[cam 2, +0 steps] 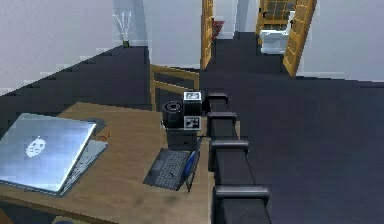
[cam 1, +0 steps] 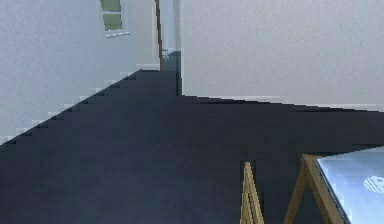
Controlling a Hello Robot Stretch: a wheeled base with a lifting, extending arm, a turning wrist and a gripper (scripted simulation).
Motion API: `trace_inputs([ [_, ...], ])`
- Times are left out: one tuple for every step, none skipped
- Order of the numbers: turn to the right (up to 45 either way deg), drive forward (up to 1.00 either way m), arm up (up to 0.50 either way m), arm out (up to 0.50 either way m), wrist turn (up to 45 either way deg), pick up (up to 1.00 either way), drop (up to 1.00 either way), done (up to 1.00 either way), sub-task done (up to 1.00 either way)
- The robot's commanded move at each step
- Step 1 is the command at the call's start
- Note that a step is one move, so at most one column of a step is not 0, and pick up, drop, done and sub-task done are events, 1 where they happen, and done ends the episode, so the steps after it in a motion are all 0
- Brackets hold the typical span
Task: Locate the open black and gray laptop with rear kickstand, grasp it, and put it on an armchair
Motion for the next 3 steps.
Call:
trace_inputs([
  [0.0,0.00,0.00,0.00,3.0,0.00,0.00,0.00,0.00],
  [0.0,0.00,-0.30,0.00,0.0,0.00,0.00,0.00,0.00],
  [0.0,0.00,0.00,0.00,0.0,1.00,0.00,0.00,0.00],
])
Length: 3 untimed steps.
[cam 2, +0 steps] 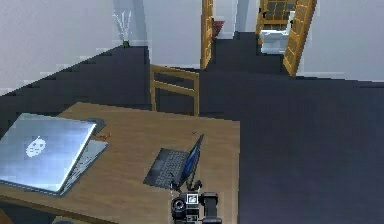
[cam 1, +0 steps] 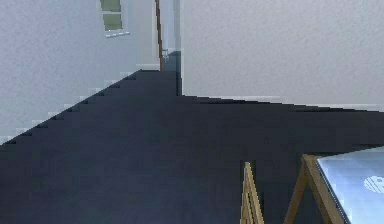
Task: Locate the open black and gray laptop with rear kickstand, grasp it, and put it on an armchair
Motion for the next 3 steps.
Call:
trace_inputs([
  [0.0,0.00,0.10,0.00,0.0,0.00,0.00,0.00,0.00],
  [0.0,0.00,0.24,0.00,0.0,0.00,0.00,0.00,0.00],
  [0.0,0.00,0.00,0.00,-45.0,0.00,0.00,0.00,0.00],
])
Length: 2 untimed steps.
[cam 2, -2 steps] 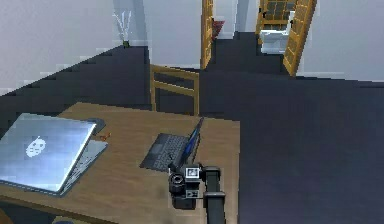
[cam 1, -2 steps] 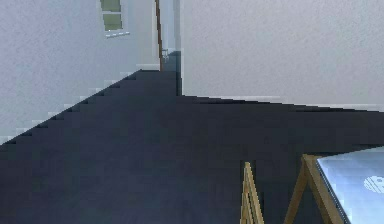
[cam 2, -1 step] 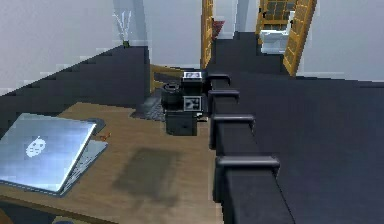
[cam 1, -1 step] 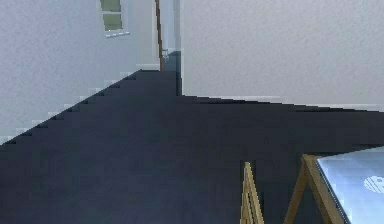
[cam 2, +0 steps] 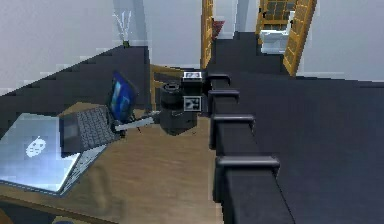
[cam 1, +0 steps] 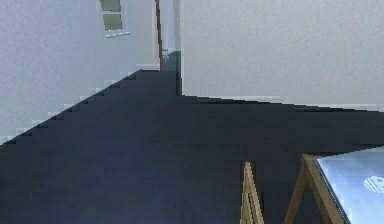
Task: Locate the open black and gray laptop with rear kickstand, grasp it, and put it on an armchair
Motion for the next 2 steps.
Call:
trace_inputs([
  [0.0,0.00,0.00,0.00,-45.0,0.00,0.00,0.00,0.00],
  [0.0,0.00,0.00,0.00,-42.0,0.00,0.00,0.00,0.00],
])
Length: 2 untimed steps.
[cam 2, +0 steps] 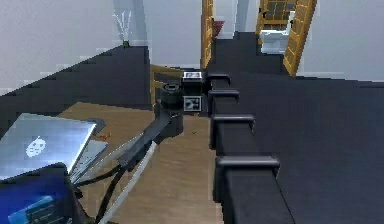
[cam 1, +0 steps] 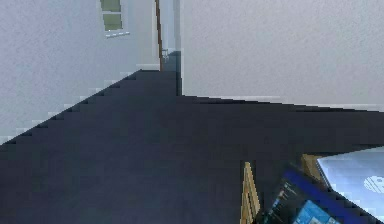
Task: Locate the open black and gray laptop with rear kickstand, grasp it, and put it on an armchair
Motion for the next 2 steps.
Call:
trace_inputs([
  [0.0,0.00,0.00,-0.22,0.0,0.00,0.00,0.00,0.00],
  [-45.0,0.00,0.00,0.00,0.0,0.00,0.00,0.00,0.00],
])
